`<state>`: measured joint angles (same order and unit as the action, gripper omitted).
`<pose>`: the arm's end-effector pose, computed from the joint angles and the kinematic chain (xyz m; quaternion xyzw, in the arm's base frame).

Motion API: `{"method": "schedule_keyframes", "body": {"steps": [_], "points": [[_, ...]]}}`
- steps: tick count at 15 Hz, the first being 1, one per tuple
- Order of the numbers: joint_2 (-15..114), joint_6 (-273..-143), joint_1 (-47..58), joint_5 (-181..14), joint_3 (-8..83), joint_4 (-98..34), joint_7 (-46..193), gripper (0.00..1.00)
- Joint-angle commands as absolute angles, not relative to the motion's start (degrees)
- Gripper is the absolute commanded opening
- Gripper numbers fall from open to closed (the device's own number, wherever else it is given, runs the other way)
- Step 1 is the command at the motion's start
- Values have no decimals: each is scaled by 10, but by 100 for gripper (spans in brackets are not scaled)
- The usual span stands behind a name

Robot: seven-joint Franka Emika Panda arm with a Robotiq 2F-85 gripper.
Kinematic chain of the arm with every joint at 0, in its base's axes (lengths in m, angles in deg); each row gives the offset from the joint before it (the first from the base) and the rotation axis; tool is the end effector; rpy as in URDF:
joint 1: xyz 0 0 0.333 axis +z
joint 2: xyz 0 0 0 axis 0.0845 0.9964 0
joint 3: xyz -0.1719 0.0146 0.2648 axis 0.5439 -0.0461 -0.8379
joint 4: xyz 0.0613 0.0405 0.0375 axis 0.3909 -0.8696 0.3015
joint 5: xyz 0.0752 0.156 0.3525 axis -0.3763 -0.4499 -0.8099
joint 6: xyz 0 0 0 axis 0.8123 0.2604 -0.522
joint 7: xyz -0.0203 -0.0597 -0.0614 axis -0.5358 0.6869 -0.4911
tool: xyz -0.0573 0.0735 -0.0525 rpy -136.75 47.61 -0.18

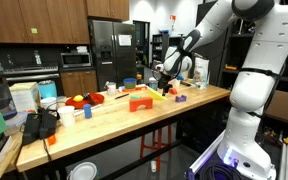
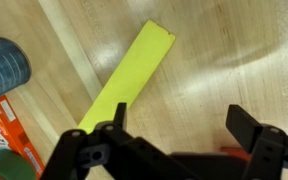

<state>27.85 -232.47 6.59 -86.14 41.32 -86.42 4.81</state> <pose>0.4706 -0.0494 0.3305 0.8643 0.4787 0.1298 0.0838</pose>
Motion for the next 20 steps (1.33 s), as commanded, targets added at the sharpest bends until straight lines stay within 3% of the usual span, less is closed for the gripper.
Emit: {"method": "schedule_keyframes", "body": {"steps": [1, 10, 20], "points": [[305, -2350, 73, -968, 421, -854, -104, 100], [300, -2409, 52, -1013, 434, -884, -107, 100], [316, -2428, 87, -1273, 421, -872, -113, 100]]}}
